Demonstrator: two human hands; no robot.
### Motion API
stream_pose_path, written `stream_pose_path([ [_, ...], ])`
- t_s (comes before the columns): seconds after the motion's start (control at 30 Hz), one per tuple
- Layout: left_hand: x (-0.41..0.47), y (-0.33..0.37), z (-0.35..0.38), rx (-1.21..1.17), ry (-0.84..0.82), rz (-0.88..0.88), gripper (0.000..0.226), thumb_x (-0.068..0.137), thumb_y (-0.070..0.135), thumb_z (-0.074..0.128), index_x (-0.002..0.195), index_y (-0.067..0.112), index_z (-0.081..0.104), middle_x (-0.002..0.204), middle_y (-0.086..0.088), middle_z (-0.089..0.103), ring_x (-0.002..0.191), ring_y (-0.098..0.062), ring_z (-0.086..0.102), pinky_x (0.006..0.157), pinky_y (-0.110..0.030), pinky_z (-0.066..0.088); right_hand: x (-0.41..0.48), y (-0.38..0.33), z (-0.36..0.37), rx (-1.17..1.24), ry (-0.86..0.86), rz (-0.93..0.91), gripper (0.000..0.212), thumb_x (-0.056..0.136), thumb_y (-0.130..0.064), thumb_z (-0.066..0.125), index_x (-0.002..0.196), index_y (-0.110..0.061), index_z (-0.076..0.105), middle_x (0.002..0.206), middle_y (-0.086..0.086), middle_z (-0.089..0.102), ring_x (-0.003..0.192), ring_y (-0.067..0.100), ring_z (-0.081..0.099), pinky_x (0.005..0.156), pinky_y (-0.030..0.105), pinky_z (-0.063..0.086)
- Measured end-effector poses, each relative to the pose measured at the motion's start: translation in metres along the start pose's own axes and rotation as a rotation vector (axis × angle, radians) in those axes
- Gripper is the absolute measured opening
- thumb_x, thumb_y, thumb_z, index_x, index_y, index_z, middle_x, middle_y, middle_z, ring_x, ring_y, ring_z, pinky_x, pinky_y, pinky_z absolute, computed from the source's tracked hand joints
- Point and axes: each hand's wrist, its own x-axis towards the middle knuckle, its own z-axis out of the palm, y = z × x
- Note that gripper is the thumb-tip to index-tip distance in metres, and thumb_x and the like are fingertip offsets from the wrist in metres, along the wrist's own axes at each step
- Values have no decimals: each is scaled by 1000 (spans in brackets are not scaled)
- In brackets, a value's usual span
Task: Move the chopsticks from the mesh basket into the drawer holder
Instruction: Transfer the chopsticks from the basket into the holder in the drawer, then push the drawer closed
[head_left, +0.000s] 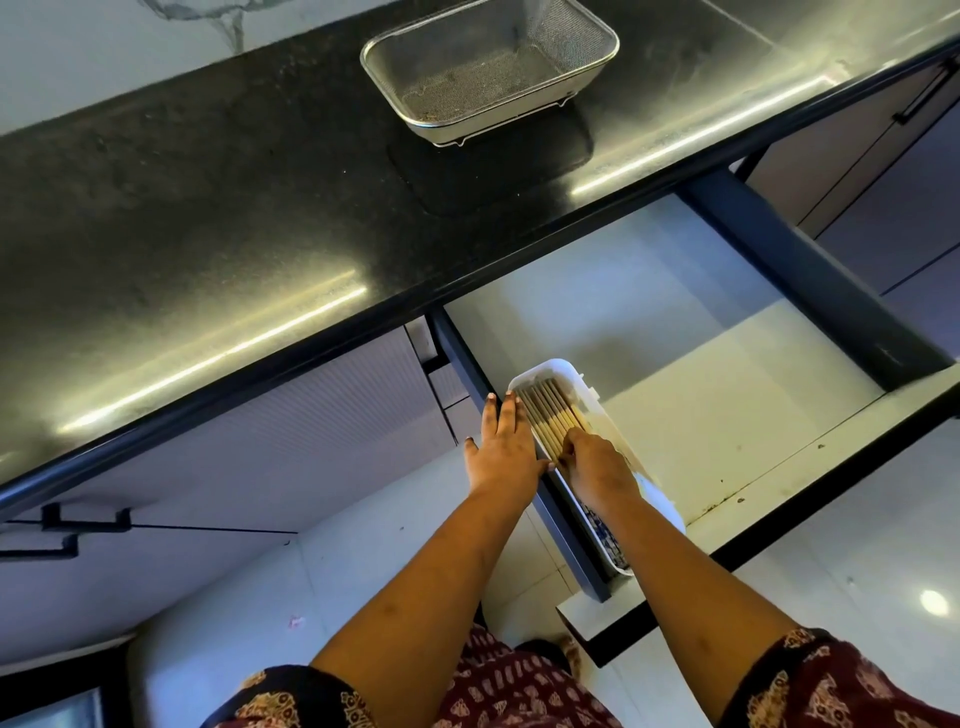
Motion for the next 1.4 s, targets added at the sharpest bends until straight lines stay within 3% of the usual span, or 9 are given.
stream_pose_path([
  [0.23,1,2,1,2,-9,-12,84,89,43,56,151,14,7,161,0,-8,147,-23,-16,115,-54,18,0,-7,-13,-191,-107,-79,6,95,-18,39,96,-20,45,87,3,57,77,24,53,66,31,40],
  [0.4,1,2,2,36,-24,-21,85,90,44,54,151,15,4,161,0,-9,147,-23,-16,115,-54,19,-8,-8,-17,-296,-108,-185,31,94,-20,42,124,-19,38,107,9,59,80,25,53,66,32,44],
  [0.57,-10,9,5,59,-44,-19,78,95,33,51,151,13,1,161,-2,-9,148,-24,-12,116,-51,20,-19,8,-24,-350,-117,-278,50,87,-9,57,133,-27,47,136,5,40,116,30,48,86,42,52],
  [0.7,-24,29,11,3,-56,-35,71,95,18,48,151,10,5,161,-6,-3,148,-24,-7,119,-48,12,-34,19,-43,-296,-95,-276,47,90,-6,54,132,-27,52,143,1,34,122,27,42,89,41,51],
  [0.83,-42,65,15,-78,30,5,62,97,20,41,150,5,12,160,-9,10,148,-25,4,120,-44,11,-58,36,-68,-289,-20,-277,38,95,-13,50,132,-24,52,144,1,35,128,26,39,93,40,48],
  [1.0,-63,125,23,-186,59,194,59,101,37,29,149,5,15,159,-8,14,148,-24,10,119,-41,14,-85,76,-104,-221,197,-158,36,96,-19,47,132,-23,52,141,1,40,129,25,40,97,38,46],
  [1.17,-74,171,44,-186,46,403,60,101,37,28,151,7,13,160,-9,13,148,-23,8,120,-37,9,-106,123,-122,-119,419,63,41,98,-28,45,138,-20,47,148,2,39,137,22,35,108,35,37],
  [1.3,-70,188,57,-72,73,518,55,102,21,27,151,5,7,160,-11,8,149,-24,4,121,-34,5,-110,143,-132,174,408,316,80,92,-46,54,153,-11,16,162,8,7,148,29,11,117,40,22],
  [1.4,-59,197,57,-41,119,585,55,101,18,29,151,7,7,160,-9,8,149,-22,3,120,-32,3,-101,148,-143,423,360,376,100,89,-39,63,153,-7,-6,162,10,-4,149,30,8,119,40,17],
])
